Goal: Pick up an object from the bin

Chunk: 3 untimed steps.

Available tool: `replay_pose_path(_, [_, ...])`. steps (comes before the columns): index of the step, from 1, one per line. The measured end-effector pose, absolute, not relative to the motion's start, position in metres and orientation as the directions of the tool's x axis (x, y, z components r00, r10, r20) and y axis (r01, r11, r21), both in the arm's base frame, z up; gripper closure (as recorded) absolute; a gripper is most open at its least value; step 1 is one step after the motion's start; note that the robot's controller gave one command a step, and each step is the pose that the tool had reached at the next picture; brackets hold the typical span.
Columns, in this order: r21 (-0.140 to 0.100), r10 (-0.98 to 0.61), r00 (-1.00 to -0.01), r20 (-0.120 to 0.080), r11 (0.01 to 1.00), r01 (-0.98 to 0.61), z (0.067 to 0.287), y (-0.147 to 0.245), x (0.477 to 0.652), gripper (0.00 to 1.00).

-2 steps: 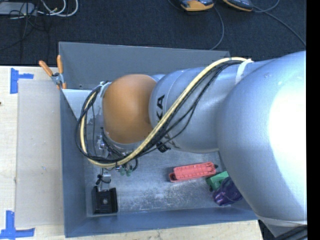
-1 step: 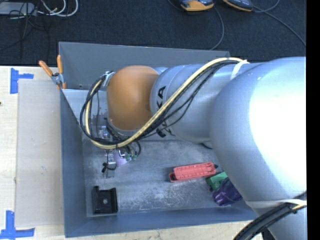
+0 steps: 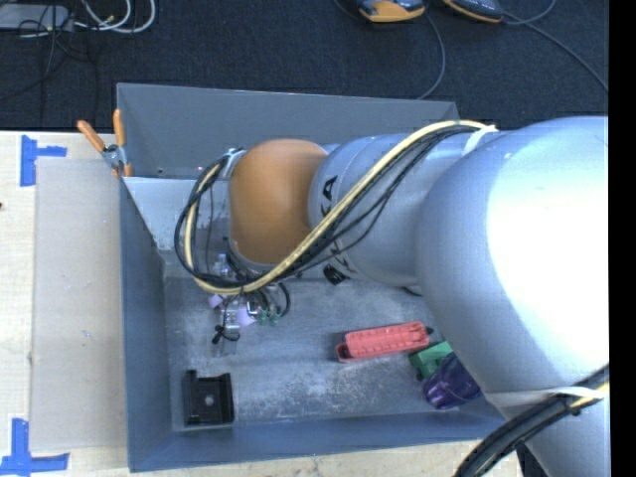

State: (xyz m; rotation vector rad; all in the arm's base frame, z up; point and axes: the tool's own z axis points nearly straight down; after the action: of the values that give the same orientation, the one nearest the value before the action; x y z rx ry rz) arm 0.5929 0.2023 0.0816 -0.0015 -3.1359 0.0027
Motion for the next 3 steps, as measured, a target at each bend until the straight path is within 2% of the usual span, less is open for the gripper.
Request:
replay_pose_path(1, [-0.002,0.252,-0.968,0.007,0.968,0.252,0.078,0.194,0.585,0.0])
replay_pose_path(2, [-0.002,0.082,-0.997,0.006,0.997,0.082,0.076,0.182,0.585,0.0])
replay_pose_path(3, [-0.002,0.065,-0.998,0.007,0.998,0.065,0.075,0.177,0.585,0.0])
